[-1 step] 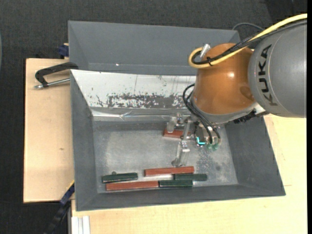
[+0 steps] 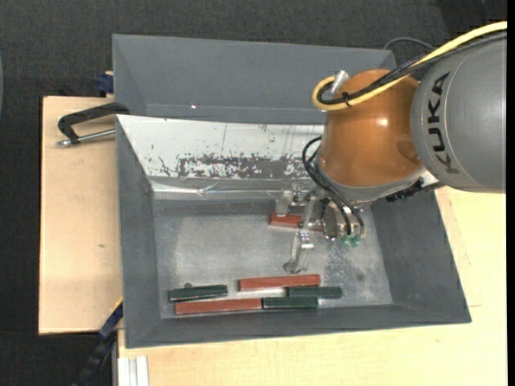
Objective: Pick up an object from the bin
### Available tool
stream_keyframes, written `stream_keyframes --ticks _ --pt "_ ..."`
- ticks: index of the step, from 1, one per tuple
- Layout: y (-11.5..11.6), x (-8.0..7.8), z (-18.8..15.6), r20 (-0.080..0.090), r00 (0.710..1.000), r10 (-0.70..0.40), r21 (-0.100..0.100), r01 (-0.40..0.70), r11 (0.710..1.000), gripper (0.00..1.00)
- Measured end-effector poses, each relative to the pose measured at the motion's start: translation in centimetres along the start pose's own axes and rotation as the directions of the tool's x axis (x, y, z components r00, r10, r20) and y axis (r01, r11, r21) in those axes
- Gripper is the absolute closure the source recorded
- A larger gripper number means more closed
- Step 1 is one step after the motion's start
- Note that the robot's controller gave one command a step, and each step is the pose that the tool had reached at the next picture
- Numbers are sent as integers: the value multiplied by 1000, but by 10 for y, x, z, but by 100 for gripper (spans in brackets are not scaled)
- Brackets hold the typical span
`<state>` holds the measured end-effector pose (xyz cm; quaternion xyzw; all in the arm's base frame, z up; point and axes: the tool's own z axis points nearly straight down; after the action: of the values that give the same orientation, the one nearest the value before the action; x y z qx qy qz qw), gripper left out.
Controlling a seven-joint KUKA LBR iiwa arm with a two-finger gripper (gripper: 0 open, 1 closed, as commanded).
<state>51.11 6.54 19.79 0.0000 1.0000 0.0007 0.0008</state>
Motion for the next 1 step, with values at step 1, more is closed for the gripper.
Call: stream_keyframes --ticks 1 --pt "0 6 51 1 982 -190 1 190 982 0"
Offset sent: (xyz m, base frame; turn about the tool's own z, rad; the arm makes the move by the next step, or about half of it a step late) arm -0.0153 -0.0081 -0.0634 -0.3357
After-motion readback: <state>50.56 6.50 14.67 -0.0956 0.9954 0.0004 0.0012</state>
